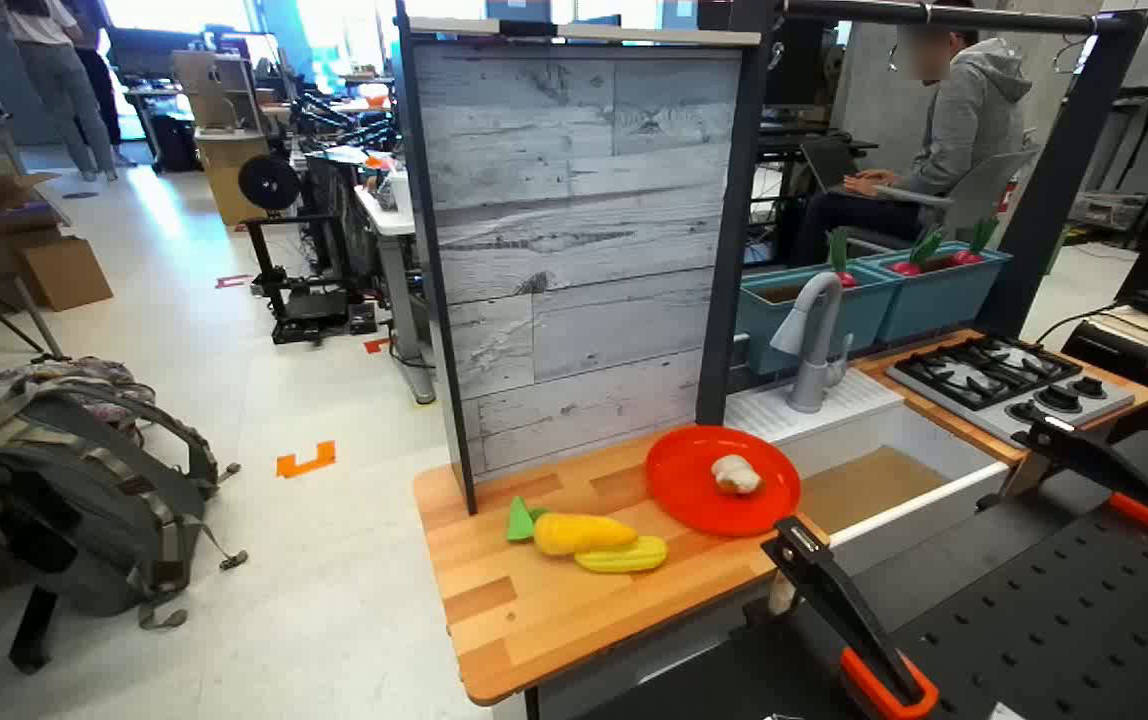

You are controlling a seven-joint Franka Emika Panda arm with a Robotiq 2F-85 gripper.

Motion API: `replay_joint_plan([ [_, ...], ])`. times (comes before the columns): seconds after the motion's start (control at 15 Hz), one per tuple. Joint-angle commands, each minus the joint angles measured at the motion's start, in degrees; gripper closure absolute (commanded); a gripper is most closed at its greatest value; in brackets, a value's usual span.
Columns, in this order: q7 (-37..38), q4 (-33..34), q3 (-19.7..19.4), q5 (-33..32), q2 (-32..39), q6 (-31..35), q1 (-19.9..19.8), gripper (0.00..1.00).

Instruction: Remove the white plush toy from the orange plate

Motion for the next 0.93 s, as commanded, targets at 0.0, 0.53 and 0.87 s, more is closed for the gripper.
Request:
replay_joint_plan([
  [0.0,-0.13,0.12,0.47,0.12,0.04,-0.09,-0.54,0.00],
  [0.53,-0.12,0.13,0.48,0.12,0.04,-0.08,-0.54,0.00],
  [0.87,-2.74,-0.54,0.76,-0.30,4.65,5.52,0.18,0.00],
])
